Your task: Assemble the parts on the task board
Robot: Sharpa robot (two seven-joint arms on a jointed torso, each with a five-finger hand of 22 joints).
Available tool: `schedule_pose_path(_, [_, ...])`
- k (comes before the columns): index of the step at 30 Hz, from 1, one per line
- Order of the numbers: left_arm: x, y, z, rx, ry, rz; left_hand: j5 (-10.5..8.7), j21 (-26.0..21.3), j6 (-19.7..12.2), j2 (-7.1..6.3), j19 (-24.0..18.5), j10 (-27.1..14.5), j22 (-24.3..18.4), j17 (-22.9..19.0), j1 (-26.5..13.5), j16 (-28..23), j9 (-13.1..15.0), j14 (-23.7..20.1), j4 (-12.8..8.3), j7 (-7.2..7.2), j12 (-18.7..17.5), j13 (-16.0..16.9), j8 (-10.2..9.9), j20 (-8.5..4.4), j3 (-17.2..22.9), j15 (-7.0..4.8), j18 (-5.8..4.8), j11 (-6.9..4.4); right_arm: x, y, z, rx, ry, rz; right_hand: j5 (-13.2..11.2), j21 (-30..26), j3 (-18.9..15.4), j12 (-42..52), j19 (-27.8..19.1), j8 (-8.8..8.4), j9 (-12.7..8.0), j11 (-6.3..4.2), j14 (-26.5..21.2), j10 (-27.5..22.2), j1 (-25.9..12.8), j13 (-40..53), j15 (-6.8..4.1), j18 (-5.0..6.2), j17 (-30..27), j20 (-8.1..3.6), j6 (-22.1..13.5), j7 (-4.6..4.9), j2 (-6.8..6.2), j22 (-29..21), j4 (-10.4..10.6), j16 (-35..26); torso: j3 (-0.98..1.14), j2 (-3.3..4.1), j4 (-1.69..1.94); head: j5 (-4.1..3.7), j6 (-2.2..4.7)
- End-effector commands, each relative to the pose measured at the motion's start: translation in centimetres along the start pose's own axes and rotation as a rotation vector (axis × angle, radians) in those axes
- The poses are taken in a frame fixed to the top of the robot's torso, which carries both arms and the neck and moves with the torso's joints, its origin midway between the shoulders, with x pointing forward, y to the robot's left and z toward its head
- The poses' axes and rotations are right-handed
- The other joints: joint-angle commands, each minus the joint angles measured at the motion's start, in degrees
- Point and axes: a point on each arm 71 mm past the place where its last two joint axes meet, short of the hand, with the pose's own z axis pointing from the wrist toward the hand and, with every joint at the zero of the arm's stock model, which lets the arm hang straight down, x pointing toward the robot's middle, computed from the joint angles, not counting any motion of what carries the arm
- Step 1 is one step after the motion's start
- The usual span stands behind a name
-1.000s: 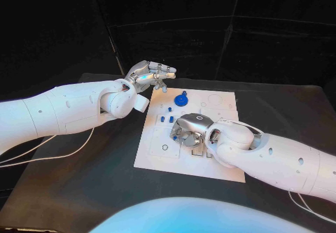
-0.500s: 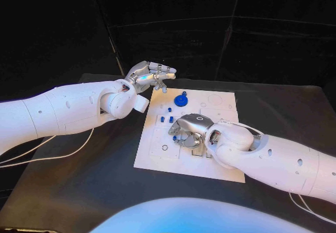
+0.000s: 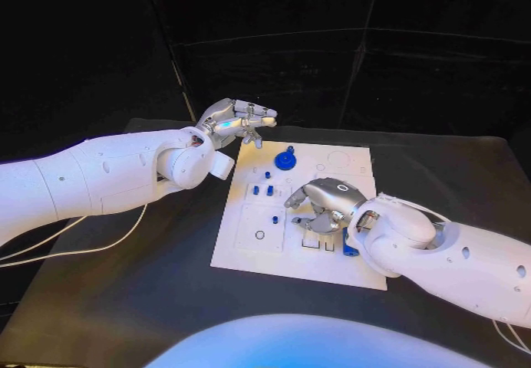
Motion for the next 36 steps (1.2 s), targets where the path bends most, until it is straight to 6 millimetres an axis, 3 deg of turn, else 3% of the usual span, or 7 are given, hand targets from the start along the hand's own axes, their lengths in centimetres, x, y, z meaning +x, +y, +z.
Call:
schedule_pose_path(1, [0.0, -0.1, 0.0, 0.004, 0.01, -0.008, -0.13, -0.33, 0.05, 0.65, -0.4, -0.12, -0.07, -0.06, -0.04, -0.34, -0.09, -0.31, -0.09, 0.27, 0.2, 0.04, 0.27, -0.1, -0.11, -0.06, 0.31, 0.17, -2.2, -0.5, -0.6, 0.013, -0.096, 0.026, 0.22, 0.11, -0.49, 0.61, 0.3, 0.32, 0.07, -0.27, 1.25, -0.01, 0.08, 0.07, 0.4, -0.86, 0.08, -0.1, 0.56, -0.17, -0.29, -0.03, -0.02, -0.1, -0.03, -0.01, -0.06, -0.46, 0.42])
schedule_pose_path(6, [0.0, -0.1, 0.0, 0.003, 0.011, -0.008, -0.13, -0.33, 0.05, 0.65, -0.4, -0.12, -0.07, -0.06, -0.04, -0.34, -0.09, -0.31, -0.09, 0.27, 0.2, 0.04, 0.27, -0.1, -0.11, -0.06, 0.31, 0.17, -5.2, -3.3, -1.6, 0.113, -0.069, -0.008, 0.28, -0.16, -2.12, 0.93, 0.37, -0.02, -0.06, -0.53, 1.2, -1.18, -0.72, -0.05, 0.24, -0.86, -0.3, -0.2, 0.24, -0.67, -0.97, -0.24, 0.46, -0.29, 0.0, 0.01, -0.03, -1.07, 0.85])
schedule_pose_path(9, [0.0, -0.1, 0.0, 0.003, 0.012, -0.009, -0.13, -0.33, 0.05, 0.65, -0.4, -0.12, -0.07, -0.06, -0.04, -0.34, -0.09, -0.31, -0.09, 0.27, 0.2, 0.04, 0.27, -0.1, -0.11, -0.06, 0.31, 0.17, -6.3, -4.7, -2.2, 0.155, -0.042, -0.05, 0.52, -1.02, -4.3, 1.24, 0.04, -0.32, -0.17, -0.46, 0.6, -3.55, -0.34, -0.02, 0.28, -0.88, -2.7, -0.21, -0.95, -0.68, -1.32, -0.78, 0.53, -1.87, -0.12, -0.01, 0.04, -1.54, 1.09])
schedule_pose_path(14, [0.1, -0.1, 0.1, 0.003, 0.014, -0.009, -0.13, -0.33, 0.05, 0.65, -0.4, -0.12, -0.07, -0.06, -0.04, -0.34, -0.09, -0.31, -0.09, 0.27, 0.2, 0.04, 0.27, -0.1, -0.11, -0.06, 0.31, 0.17, -6.7, -6.1, -2.6, 0.202, 0.004, -0.093, 0.65, -1.92, -7.46, 2.58, 0.03, -0.26, -0.13, -0.47, 0.28, -5.55, 0.72, 0.12, 0.24, -0.87, -4.1, -0.24, -2.01, -1.26, -1.15, -1.41, 0.91, -2.84, 0.06, 0.02, 0.0, -1.69, 1.4])
schedule_pose_path(26, [0.1, 0.0, 0.1, 0.0, 0.014, -0.009, -0.13, -0.44, -0.03, 0.67, -0.42, -0.23, -0.14, -0.26, -0.08, -0.4, -0.09, -0.43, -0.08, 0.29, 0.32, 0.04, 0.31, -0.05, -0.17, -0.02, 0.32, 0.19, -5.8, -6.3, -1.9, 0.231, 0.135, -0.116, 0.02, -2.76, -10.36, 4.82, 0.25, -0.13, -0.05, -0.52, 0.05, -6.72, 2.62, 0.19, 0.21, -0.88, -5.41, -0.26, -2.31, -1.83, -0.21, -2.04, 1.24, -3.69, 0.02, 0.13, 0.12, -1.68, 1.47])
schedule_pose_path(36, [0.1, 0.0, 0.2, 0.0, 0.014, -0.009, -0.13, -0.44, -0.03, 0.67, -0.42, -0.23, -0.14, -0.26, -0.08, -0.4, -0.09, -0.43, -0.08, 0.29, 0.32, 0.04, 0.31, -0.05, -0.17, -0.02, 0.32, 0.19, -5.2, -5.7, -0.9, 0.202, 0.164, -0.108, 0.41, -2.83, -10.78, 7.73, 1.23, 0.41, 0.11, -1.35, 0.43, -3.11, 3.62, 0.15, -0.49, -0.84, -5.56, -0.85, -0.37, -1.65, 1.79, -2.31, 1.26, -3.75, 0.0, 0.11, 0.07, -1.7, 1.37])
